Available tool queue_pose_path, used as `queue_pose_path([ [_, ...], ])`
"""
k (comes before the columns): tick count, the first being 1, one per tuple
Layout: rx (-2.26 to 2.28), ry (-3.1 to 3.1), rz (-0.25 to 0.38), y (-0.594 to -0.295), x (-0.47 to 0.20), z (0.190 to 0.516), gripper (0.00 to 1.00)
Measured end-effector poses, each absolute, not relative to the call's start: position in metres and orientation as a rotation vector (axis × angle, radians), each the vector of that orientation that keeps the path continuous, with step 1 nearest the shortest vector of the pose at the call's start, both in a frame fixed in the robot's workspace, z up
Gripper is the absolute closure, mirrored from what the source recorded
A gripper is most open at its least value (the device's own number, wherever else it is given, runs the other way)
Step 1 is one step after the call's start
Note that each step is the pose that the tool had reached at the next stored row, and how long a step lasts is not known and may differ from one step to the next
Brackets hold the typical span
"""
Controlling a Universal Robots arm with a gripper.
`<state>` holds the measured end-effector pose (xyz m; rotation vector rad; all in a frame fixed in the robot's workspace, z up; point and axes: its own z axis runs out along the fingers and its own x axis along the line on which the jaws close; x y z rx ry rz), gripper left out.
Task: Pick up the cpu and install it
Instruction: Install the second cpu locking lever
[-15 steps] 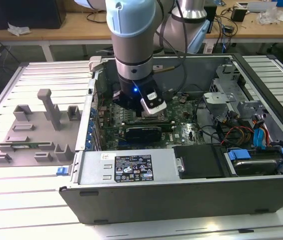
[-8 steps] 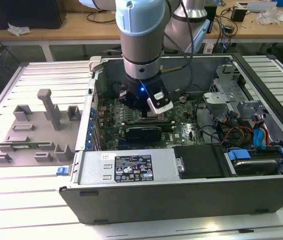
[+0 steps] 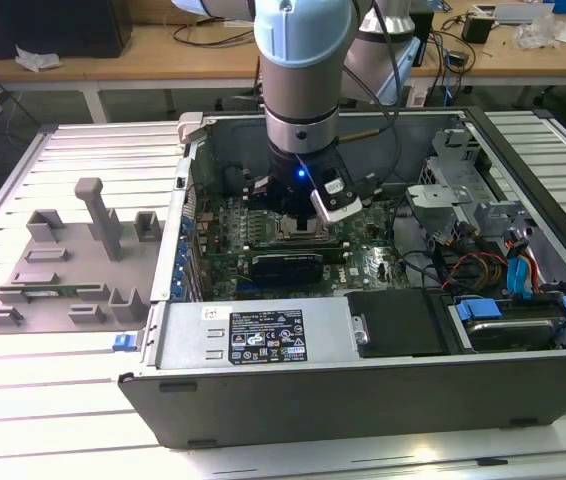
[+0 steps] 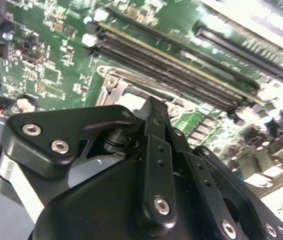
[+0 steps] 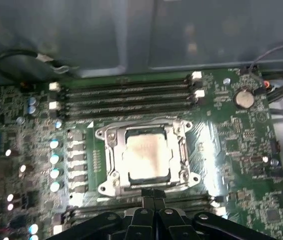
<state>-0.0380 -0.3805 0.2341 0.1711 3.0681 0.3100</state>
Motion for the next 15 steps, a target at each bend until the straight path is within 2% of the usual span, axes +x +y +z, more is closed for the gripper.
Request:
queue_pose_path([
  [8,0.17,3.066,0.3,-0.353,-0.037,0.233,0.89],
  [15,0.169,3.066,0.291,-0.351,-0.037,0.233,0.89],
])
